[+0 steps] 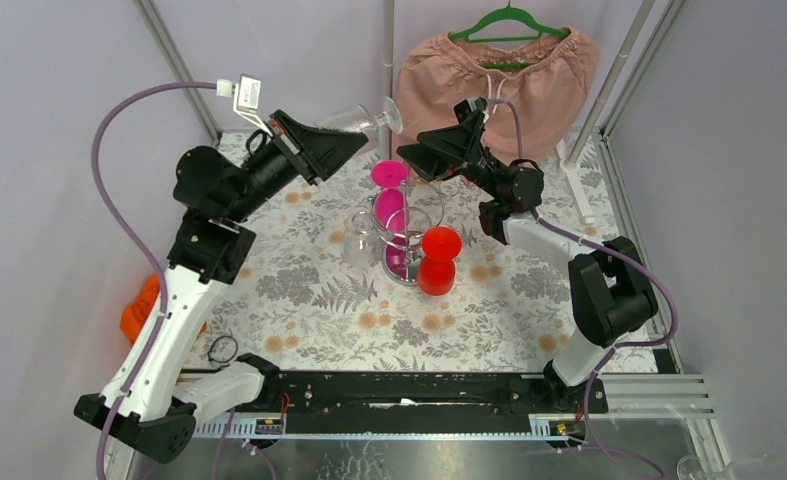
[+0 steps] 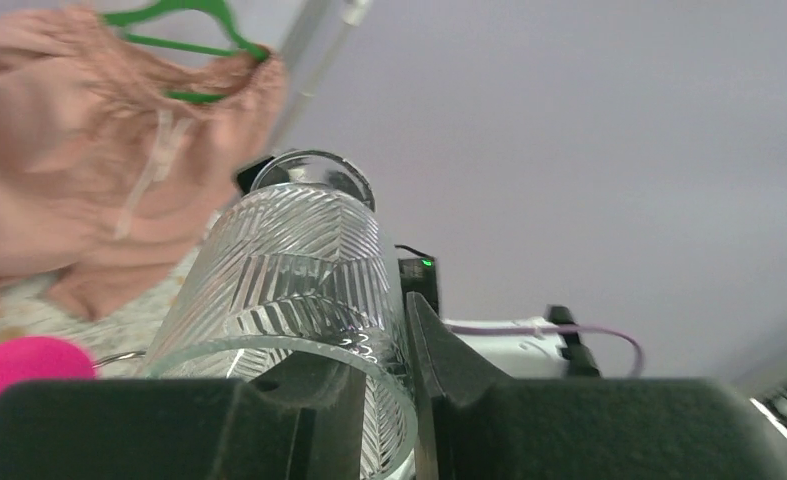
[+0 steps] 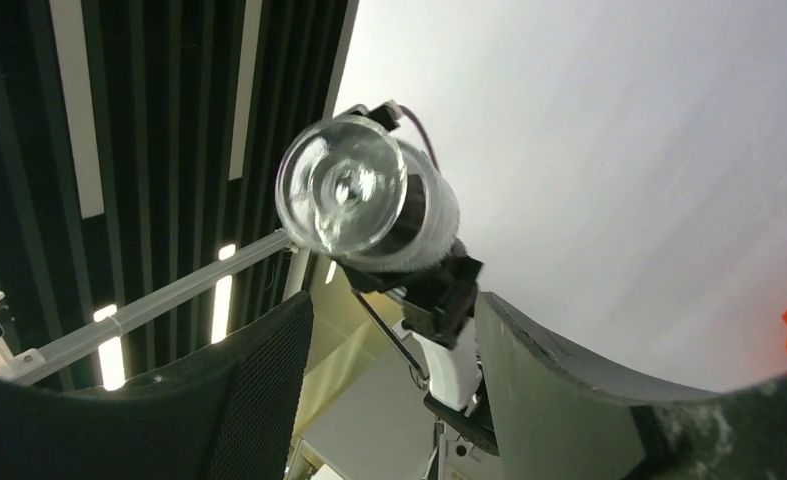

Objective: Take the wine glass off the wine glass rack

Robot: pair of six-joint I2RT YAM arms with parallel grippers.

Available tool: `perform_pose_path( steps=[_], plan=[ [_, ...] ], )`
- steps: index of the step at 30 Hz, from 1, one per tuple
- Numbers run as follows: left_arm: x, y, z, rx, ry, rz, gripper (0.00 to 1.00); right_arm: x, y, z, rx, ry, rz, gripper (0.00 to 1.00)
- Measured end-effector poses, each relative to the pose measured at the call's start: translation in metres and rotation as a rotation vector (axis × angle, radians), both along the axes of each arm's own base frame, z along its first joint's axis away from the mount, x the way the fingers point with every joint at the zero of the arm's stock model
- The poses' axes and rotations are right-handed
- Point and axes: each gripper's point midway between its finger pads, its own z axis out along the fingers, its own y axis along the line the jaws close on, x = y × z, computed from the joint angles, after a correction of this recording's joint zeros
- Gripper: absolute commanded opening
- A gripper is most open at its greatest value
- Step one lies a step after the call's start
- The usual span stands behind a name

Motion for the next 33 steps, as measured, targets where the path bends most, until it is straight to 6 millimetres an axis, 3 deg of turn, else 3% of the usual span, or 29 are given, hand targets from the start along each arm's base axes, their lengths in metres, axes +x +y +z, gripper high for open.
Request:
perform_pose_path(
  steps=[4,9,15,20,26,30,33],
  plan=[
    [0.017,0.018,0.004,0.079,0.068,0.16,0.0,0.005,-0.004,-0.013,-0.023,0.031,-0.013,0.68],
    [0.023,0.04,0.004,0.168,0.139,0.302,0.0,0.004,-0.039,-0.012,-0.042,0.026,-0.095,0.68],
    [0.015,0.043,-0.042,0.293,0.271,0.294,0.0,-0.027,-0.088,0.026,-0.065,-0.143,-0.275,0.68],
    [0.005,0.033,-0.079,0.395,0.346,0.232,0.0,-0.053,-0.096,0.044,-0.208,-0.24,-0.439,0.68],
    [-0.017,-0.004,-0.083,0.47,0.298,0.088,0.0,-0.067,-0.128,0.075,-0.411,-0.262,-0.778,0.68],
    [-0.033,-0.045,-0.084,0.535,0.242,-0.015,0.0,-0.086,-0.166,0.084,-0.534,-0.24,-1.014,0.68],
    [-0.049,-0.087,-0.097,0.628,0.205,-0.076,0.0,-0.103,-0.194,0.089,-0.594,-0.226,-1.162,0.68]
  ],
)
